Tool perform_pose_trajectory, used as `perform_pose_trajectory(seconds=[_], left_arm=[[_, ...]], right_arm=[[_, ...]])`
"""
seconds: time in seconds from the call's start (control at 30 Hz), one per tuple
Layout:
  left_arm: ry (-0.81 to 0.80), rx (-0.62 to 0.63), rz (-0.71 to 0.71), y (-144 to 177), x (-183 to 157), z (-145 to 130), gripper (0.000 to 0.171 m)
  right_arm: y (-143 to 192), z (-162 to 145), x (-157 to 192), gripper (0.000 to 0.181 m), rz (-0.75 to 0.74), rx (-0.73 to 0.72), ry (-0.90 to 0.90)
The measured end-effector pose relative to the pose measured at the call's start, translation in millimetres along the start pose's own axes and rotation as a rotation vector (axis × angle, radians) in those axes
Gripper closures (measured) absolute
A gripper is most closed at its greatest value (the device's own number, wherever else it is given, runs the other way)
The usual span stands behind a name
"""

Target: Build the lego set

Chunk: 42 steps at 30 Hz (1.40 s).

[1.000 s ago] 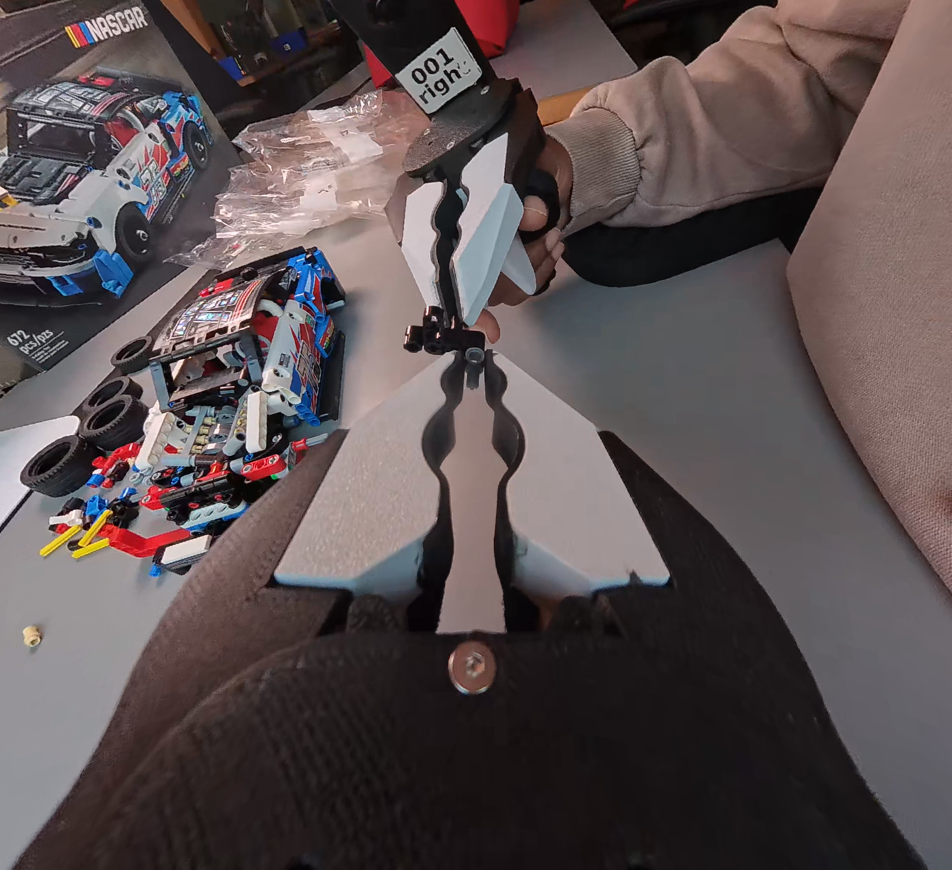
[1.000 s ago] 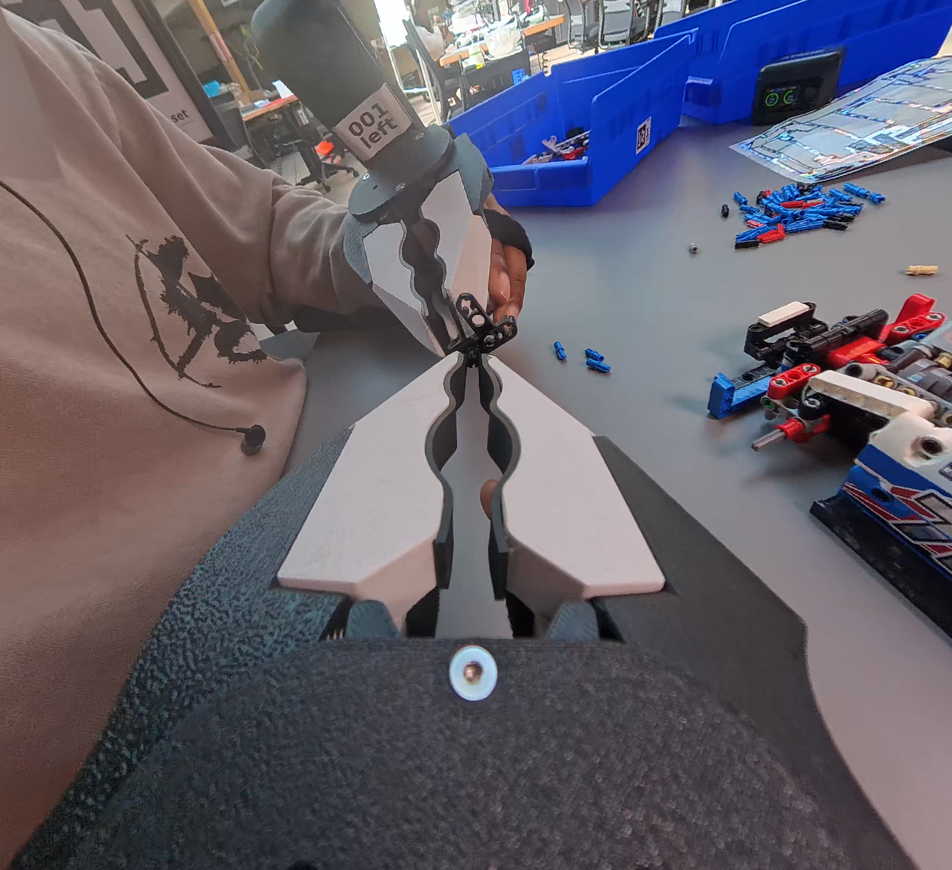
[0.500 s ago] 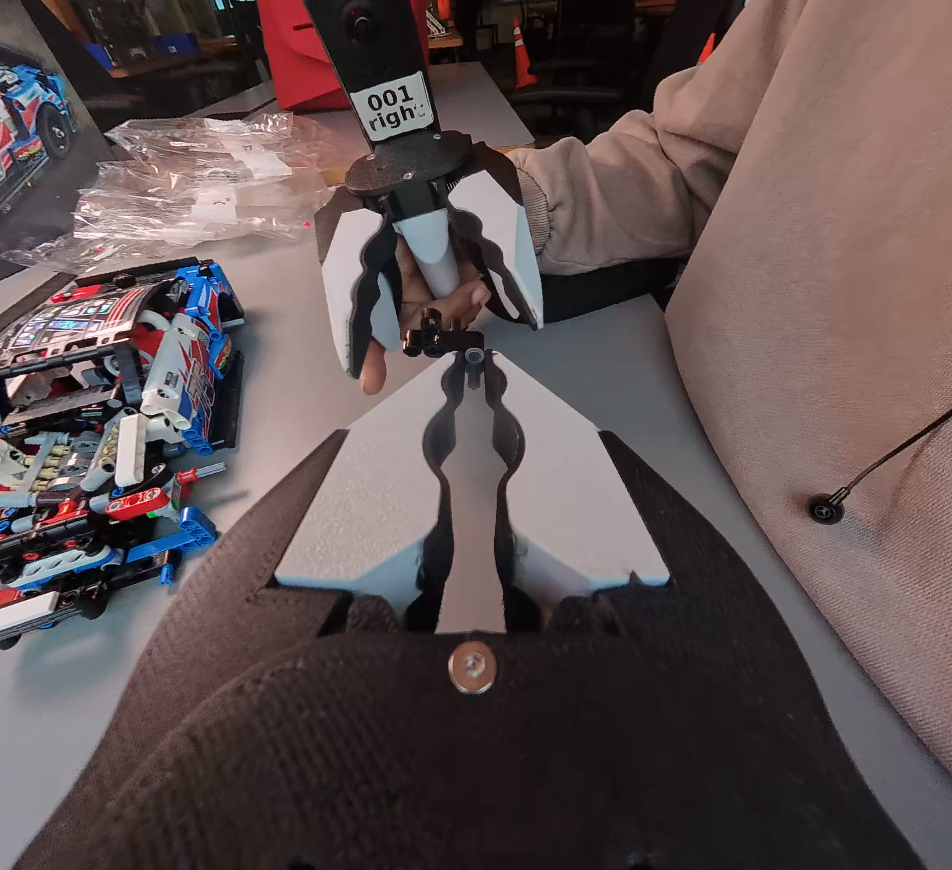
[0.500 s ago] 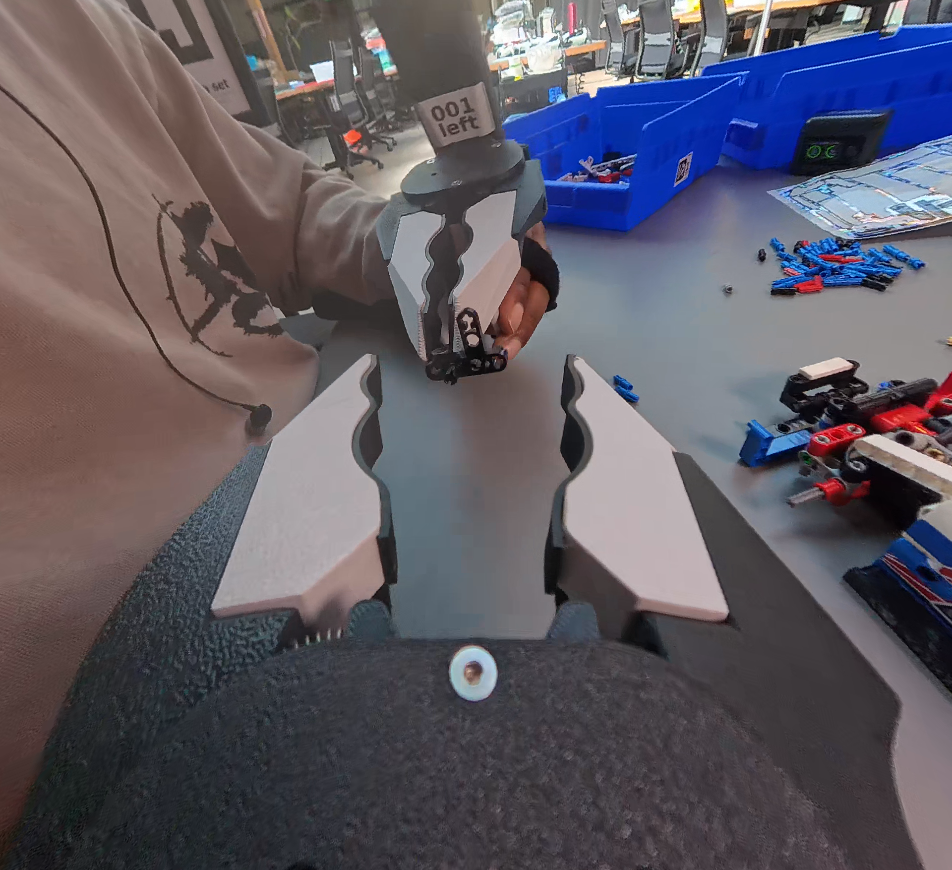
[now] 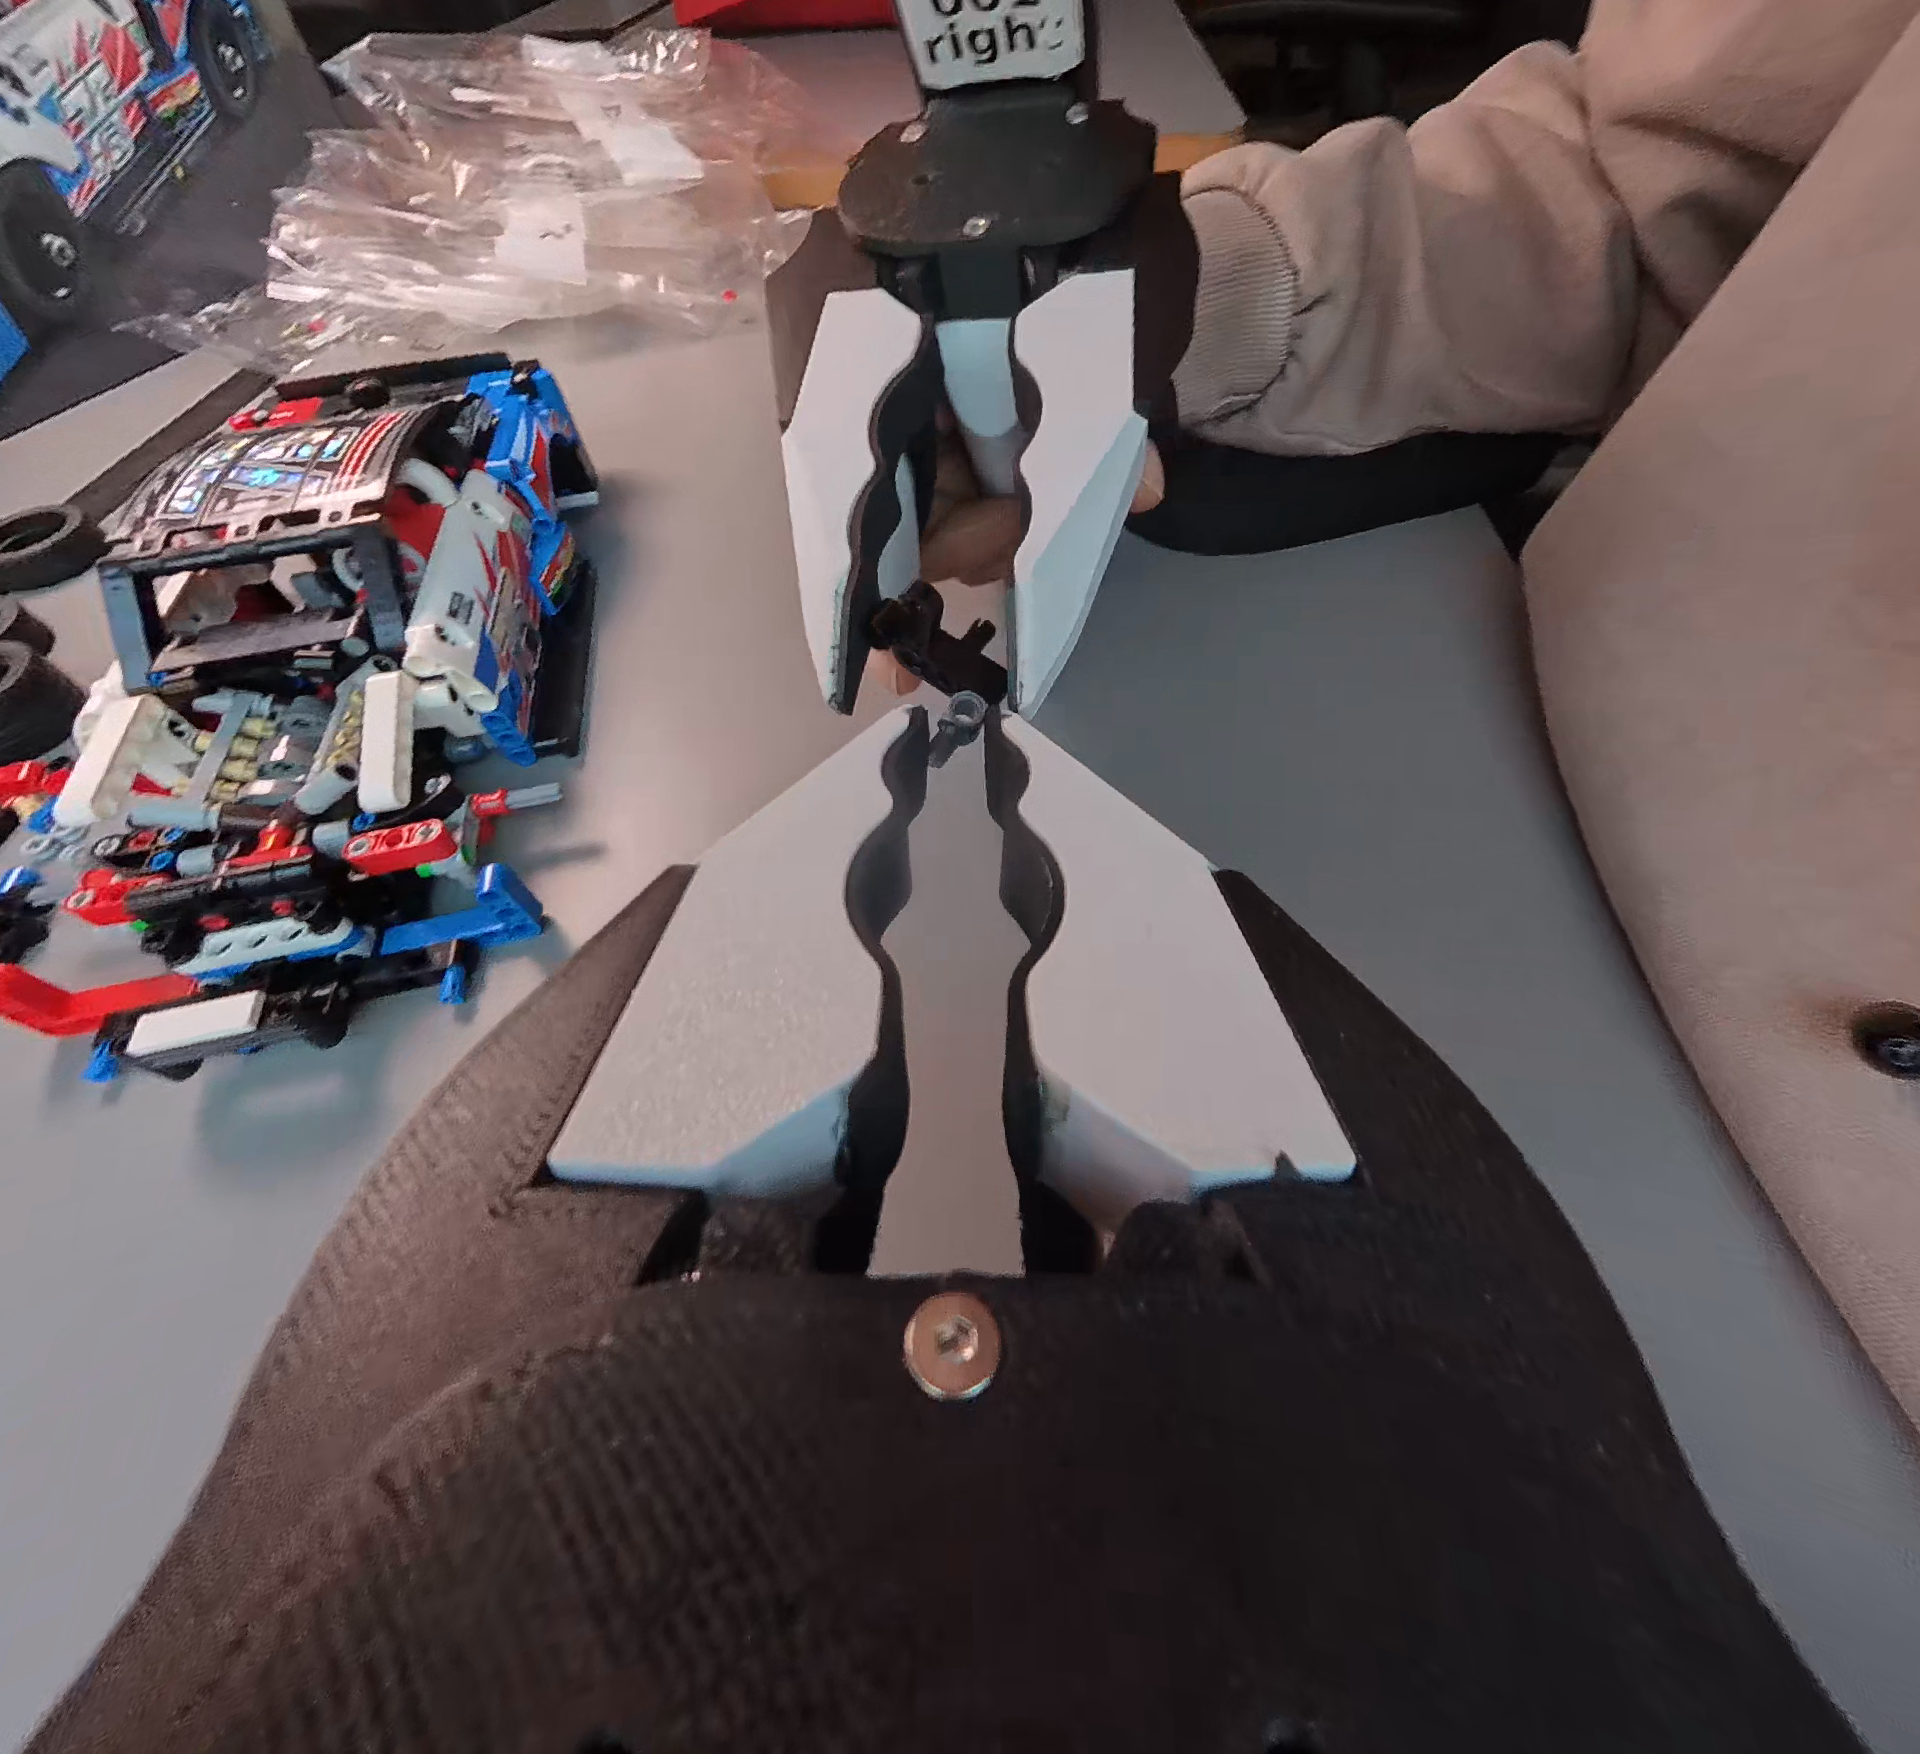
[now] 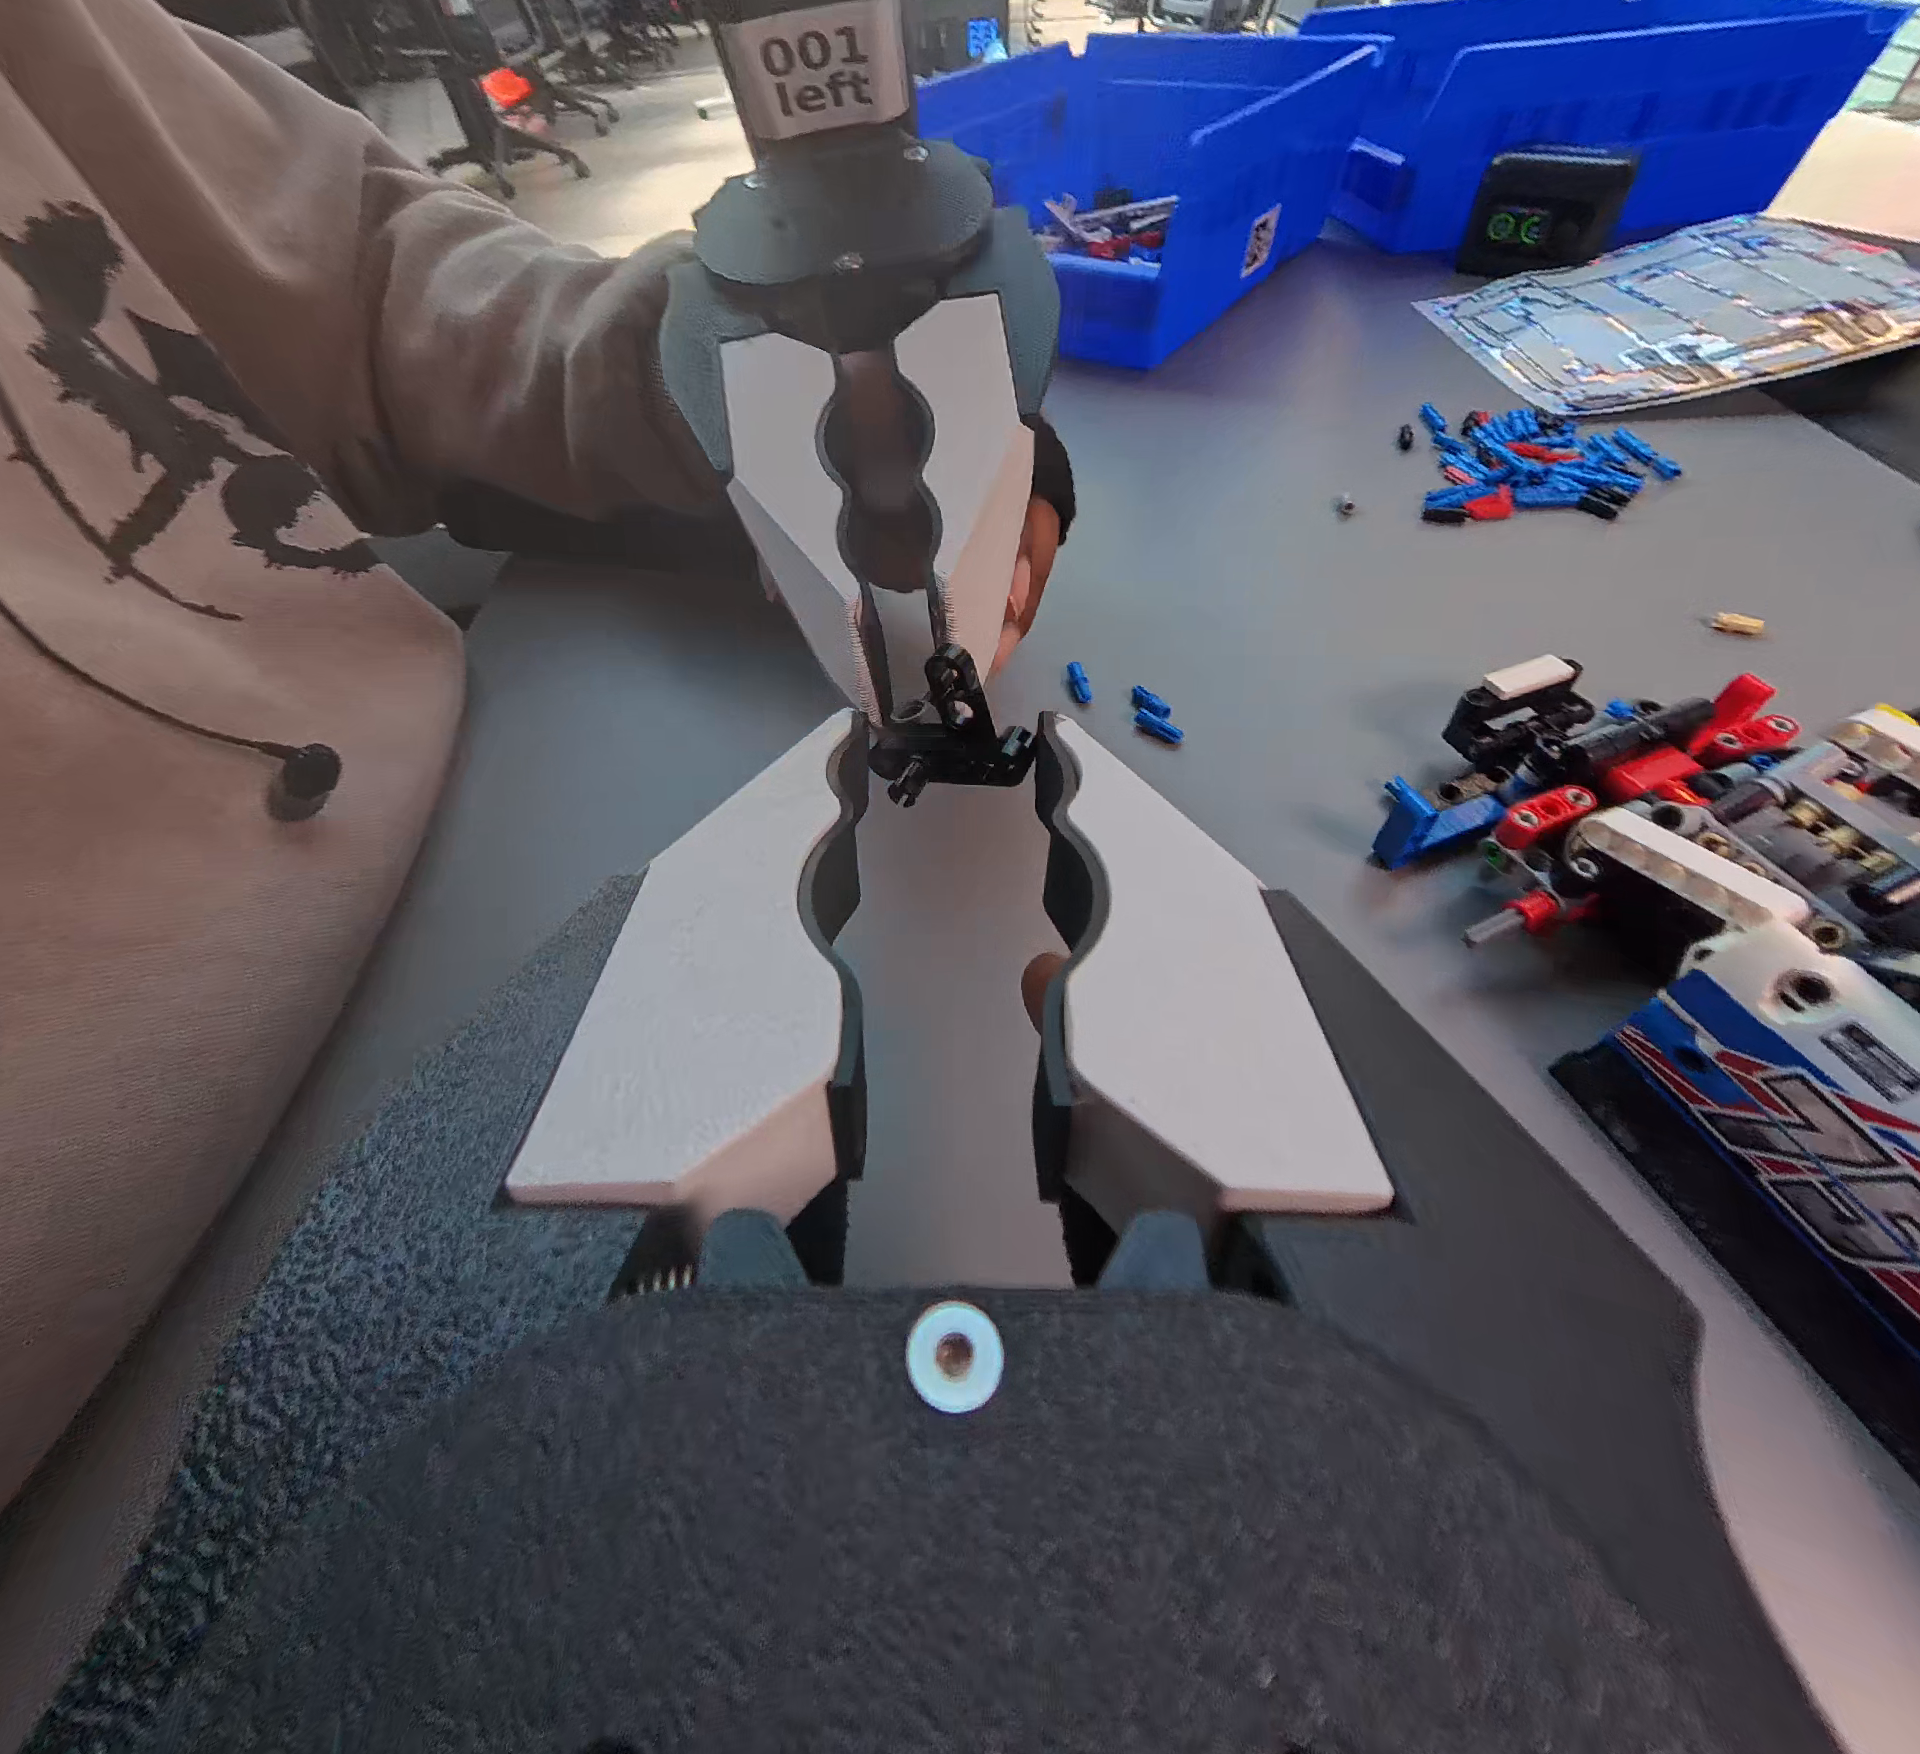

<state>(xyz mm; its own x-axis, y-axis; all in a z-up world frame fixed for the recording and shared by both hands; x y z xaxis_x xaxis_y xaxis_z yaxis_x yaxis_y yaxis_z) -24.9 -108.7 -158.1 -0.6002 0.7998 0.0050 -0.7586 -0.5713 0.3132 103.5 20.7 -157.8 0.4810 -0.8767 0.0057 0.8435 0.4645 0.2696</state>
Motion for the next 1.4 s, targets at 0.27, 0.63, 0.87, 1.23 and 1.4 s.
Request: perform_pose_trajectory(seconds=[0.27, 0.63, 0.87, 1.23, 1.4], left_arm=[[0.005, 0.046, 0.038, 0, 5, -6, 0.162], [-0.237, 0.163, 0.174, -3, -3, -5, 0.171], [-0.23, 0.156, 0.189, 2, -1, -1, 0.171], [-0.227, 0.12, 0.182, 8, 2, -1, 0.158], [-0.276, 0.176, 0.274, -5, 0, -2, 0.154]], right_arm=[[-7, -6, -5, 0.152, -0.056, 0.064, -0.043], [-10, -9, -19, 0.155, 0.005, 0.062, -0.439], [-11, -9, -17, 0.155, -0.007, 0.067, -0.416], [-6, -6, -24, 0.155, -0.016, -0.007, -0.504], [-12, -5, -25, 0.156, 0.005, -0.085, -0.671]])
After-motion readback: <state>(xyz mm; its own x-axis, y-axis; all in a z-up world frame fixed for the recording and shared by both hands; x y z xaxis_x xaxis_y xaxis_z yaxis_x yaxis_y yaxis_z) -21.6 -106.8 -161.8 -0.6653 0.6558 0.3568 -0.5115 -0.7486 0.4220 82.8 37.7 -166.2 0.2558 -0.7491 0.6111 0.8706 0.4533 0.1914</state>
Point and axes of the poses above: each gripper's, where its closed fingertips meet, y back along the fingers, z out of its top, x = y × z across the jaws, the point moved 10 cm from there along y, back along the fingers, and after that the axes turned 10 degrees about -z, right-handed, at the moved point
